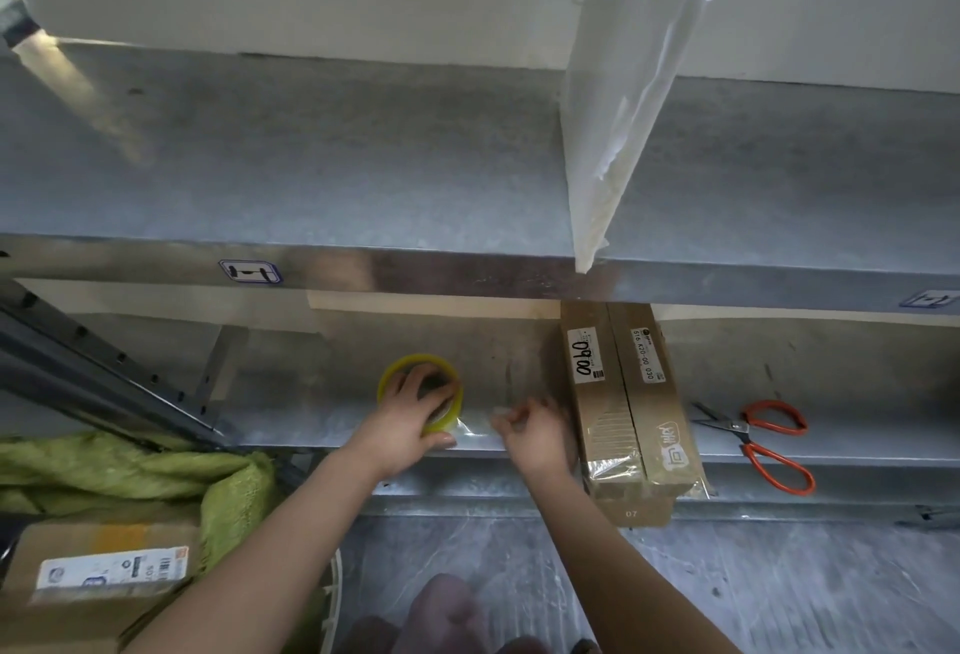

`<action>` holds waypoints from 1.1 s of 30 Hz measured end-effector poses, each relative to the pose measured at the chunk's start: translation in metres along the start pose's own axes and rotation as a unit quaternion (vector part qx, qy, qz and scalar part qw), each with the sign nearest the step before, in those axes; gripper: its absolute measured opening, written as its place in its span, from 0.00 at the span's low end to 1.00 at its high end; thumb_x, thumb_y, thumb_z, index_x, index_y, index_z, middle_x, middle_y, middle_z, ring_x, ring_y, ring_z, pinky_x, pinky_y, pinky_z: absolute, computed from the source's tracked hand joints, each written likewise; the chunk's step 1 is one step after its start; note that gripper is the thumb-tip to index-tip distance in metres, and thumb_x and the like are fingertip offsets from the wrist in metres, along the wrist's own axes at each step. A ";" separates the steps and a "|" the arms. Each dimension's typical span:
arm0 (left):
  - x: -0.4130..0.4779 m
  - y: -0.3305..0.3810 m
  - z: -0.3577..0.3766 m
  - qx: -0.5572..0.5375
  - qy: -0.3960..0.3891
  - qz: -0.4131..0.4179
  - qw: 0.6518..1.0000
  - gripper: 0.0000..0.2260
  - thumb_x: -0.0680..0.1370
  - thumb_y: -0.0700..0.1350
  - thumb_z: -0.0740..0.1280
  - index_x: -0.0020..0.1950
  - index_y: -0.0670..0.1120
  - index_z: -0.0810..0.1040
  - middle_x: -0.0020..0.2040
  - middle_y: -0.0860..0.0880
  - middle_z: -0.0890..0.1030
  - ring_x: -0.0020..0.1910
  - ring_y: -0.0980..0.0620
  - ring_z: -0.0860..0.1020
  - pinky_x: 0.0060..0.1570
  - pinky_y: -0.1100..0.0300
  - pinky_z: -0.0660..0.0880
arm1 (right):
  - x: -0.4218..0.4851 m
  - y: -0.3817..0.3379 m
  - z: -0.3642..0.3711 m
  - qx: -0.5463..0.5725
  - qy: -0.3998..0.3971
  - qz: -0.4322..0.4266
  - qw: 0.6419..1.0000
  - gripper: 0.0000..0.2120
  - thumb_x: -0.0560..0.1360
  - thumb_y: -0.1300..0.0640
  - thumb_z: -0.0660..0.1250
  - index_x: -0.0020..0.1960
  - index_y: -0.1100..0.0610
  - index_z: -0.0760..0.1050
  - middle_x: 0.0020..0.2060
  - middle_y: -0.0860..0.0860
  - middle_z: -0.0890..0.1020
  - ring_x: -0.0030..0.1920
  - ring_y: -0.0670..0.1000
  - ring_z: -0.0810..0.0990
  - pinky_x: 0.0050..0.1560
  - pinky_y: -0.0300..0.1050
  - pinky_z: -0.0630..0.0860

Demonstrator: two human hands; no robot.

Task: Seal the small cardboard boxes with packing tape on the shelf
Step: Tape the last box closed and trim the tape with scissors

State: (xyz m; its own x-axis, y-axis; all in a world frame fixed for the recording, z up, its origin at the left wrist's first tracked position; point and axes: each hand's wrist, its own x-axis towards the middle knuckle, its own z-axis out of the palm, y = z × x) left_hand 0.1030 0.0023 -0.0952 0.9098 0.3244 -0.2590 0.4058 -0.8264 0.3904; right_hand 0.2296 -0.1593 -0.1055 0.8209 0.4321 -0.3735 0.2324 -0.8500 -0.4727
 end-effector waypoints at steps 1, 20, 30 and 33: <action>0.000 0.001 -0.002 -0.004 -0.009 -0.003 1.000 0.32 0.75 0.60 0.67 0.77 0.58 0.60 0.76 0.50 0.52 0.75 0.44 0.52 0.73 0.49 0.60 | 0.002 0.002 0.002 -0.006 0.003 0.002 1.000 0.14 0.74 0.39 0.67 0.49 0.49 0.75 0.55 0.49 0.75 0.56 0.53 0.74 0.49 0.44 0.74; -0.065 0.170 0.042 -0.029 0.114 0.050 0.992 0.30 0.81 0.62 0.51 0.78 0.57 0.39 0.75 0.65 0.38 0.73 0.66 0.32 0.71 0.66 0.31 | -0.119 0.092 -0.089 -0.086 0.220 -0.298 0.925 0.20 0.76 0.55 0.65 0.68 0.54 0.76 0.68 0.53 0.75 0.72 0.57 0.68 0.68 0.60 0.69; -0.052 0.226 0.080 -0.307 0.148 -0.093 0.935 0.27 0.79 0.51 0.65 0.75 0.63 0.57 0.71 0.64 0.65 0.66 0.68 0.64 0.61 0.76 0.63 | -0.088 0.154 -0.123 0.125 0.102 -0.167 0.973 0.19 0.77 0.57 0.68 0.67 0.49 0.74 0.68 0.49 0.70 0.68 0.49 0.70 0.63 0.39 0.68; -0.042 0.232 0.082 -0.322 0.185 -0.106 0.923 0.25 0.77 0.53 0.67 0.72 0.62 0.61 0.67 0.61 0.71 0.62 0.64 0.72 0.59 0.65 0.73 | -0.074 0.165 -0.138 0.216 0.060 -0.173 0.959 0.21 0.73 0.65 0.72 0.58 0.43 0.77 0.58 0.43 0.73 0.59 0.41 0.76 0.60 0.35 0.73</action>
State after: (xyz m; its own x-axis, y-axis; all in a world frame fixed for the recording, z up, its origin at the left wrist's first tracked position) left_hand 0.1516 -0.2409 -0.0665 0.7233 0.6806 -0.1167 0.4375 -0.3209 0.8400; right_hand 0.2794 -0.3730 -0.0460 0.7933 0.6066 -0.0530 0.2851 -0.4470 -0.8479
